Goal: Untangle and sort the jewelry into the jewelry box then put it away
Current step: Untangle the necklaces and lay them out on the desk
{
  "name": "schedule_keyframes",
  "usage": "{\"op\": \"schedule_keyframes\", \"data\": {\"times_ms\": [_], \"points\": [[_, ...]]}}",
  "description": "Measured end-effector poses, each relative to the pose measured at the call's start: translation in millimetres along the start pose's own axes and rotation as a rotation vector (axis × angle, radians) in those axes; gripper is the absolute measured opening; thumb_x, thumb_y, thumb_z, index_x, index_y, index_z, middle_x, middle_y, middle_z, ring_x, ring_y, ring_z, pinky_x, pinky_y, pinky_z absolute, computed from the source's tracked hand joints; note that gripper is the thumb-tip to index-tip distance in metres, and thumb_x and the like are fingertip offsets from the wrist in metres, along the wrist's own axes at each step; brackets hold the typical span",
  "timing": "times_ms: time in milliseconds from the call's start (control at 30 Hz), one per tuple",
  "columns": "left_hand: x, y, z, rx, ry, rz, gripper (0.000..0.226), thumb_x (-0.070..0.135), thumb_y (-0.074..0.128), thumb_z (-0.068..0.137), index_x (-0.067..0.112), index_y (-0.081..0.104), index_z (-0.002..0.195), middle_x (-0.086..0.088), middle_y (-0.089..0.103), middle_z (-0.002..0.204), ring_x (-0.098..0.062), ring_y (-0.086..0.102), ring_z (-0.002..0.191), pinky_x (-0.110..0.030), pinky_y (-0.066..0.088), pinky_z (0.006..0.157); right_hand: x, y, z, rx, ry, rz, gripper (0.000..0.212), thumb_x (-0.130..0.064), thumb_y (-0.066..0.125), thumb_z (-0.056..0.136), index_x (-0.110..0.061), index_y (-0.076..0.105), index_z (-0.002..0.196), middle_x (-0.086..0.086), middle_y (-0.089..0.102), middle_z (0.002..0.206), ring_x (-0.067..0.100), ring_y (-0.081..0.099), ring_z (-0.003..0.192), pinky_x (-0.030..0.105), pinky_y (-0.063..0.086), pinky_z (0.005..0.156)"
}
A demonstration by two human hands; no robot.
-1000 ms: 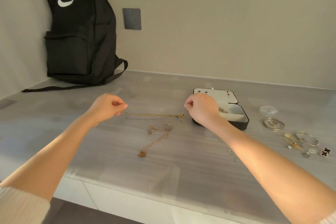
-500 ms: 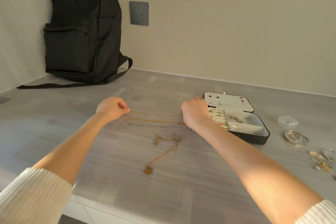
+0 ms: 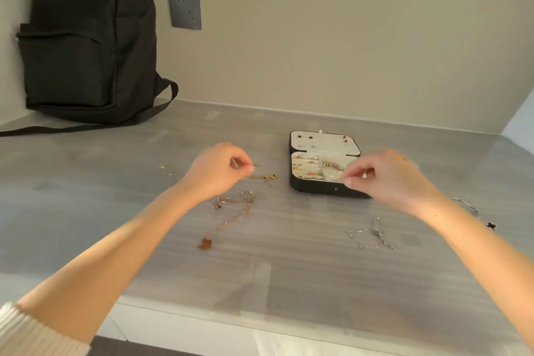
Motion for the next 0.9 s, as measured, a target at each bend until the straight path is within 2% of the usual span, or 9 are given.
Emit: {"op": "schedule_keyframes", "data": {"times_ms": [100,167,233,300,533,633,733,900], "points": [[50.5,41.4,-11.3,-0.130,0.127,-0.036,0.012,0.029,0.063,0.085,0.020,0.070,0.088,0.011,0.055,0.083,-0.009,0.055,0.079,-0.022,0.043,0.071,38.5,-5.8,-26.5,-0.063,0.129,-0.029,0.020,-0.020,0.066,0.084,-0.032,0.064,0.067,-0.016,0.059,0.069,0.000,0.047,0.061,0.014,0.035,0.056],[79.7,66.5,-17.8,-0.204,0.187,-0.057,0.015,0.030,0.063,0.086,0.018,0.071,0.090,0.010,0.056,0.082,-0.011,0.057,0.079,-0.026,0.046,0.077,58.2,-5.7,-39.9,-0.083,0.186,-0.081,0.013,-0.023,0.066,0.084,-0.029,0.066,0.073,-0.014,0.058,0.072,0.001,0.047,0.063,0.012,0.033,0.055],[102.8,87.0,-22.3,-0.259,0.223,-0.067,0.018,0.032,0.062,0.086,0.017,0.071,0.091,0.007,0.058,0.083,-0.013,0.058,0.078,-0.027,0.047,0.077,69.5,-2.8,-50.4,-0.094,0.219,-0.090,0.005,-0.026,0.066,0.084,-0.024,0.069,0.082,-0.009,0.061,0.076,0.006,0.050,0.066,0.012,0.033,0.056],[119.5,102.6,-24.8,-0.290,0.242,-0.066,0.019,0.032,0.062,0.086,0.016,0.070,0.091,0.007,0.055,0.080,-0.011,0.055,0.076,-0.025,0.045,0.074,73.7,2.4,-57.6,-0.085,0.225,-0.075,0.006,-0.028,0.066,0.084,-0.023,0.069,0.082,-0.009,0.061,0.077,0.010,0.053,0.070,0.014,0.035,0.056],[138.0,128.1,-25.5,-0.304,0.228,-0.015,0.015,0.032,0.066,0.082,0.019,0.067,0.088,0.007,0.052,0.083,-0.013,0.053,0.077,-0.029,0.045,0.073,64.4,24.3,-56.7,-0.066,0.214,-0.015,0.019,-0.040,0.069,0.079,-0.021,0.068,0.085,-0.007,0.062,0.083,0.014,0.057,0.082,0.023,0.041,0.063],[138.0,131.0,-23.9,-0.291,0.203,-0.012,0.014,0.030,0.066,0.081,0.020,0.064,0.090,0.007,0.050,0.084,-0.015,0.054,0.081,-0.029,0.044,0.073,61.4,29.3,-50.9,-0.092,0.240,-0.030,0.012,-0.035,0.067,0.080,-0.024,0.064,0.082,-0.002,0.065,0.093,0.019,0.060,0.091,0.026,0.044,0.072],[137.0,131.6,-24.0,-0.291,0.191,-0.011,0.015,0.028,0.065,0.082,0.019,0.063,0.094,0.006,0.050,0.086,-0.014,0.051,0.080,-0.029,0.044,0.074,60.1,27.8,-50.6,-0.107,0.222,0.000,0.006,-0.026,0.064,0.082,-0.025,0.060,0.076,-0.002,0.065,0.089,0.017,0.058,0.085,0.024,0.042,0.069],[139.6,131.6,-28.1,-0.280,0.223,-0.017,0.015,0.029,0.064,0.083,0.022,0.065,0.097,0.003,0.052,0.091,-0.014,0.052,0.082,-0.030,0.045,0.075,65.1,15.2,-54.3,-0.005,0.144,0.167,0.009,-0.018,0.063,0.084,-0.021,0.063,0.075,-0.007,0.060,0.073,0.014,0.057,0.073,0.023,0.041,0.062]]}}
Point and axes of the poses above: each hand's wrist, its own z-axis towards the middle knuckle, its own y-axis out of the palm, x = y × z, the point moved 3 cm from there along z, towards the middle knuckle
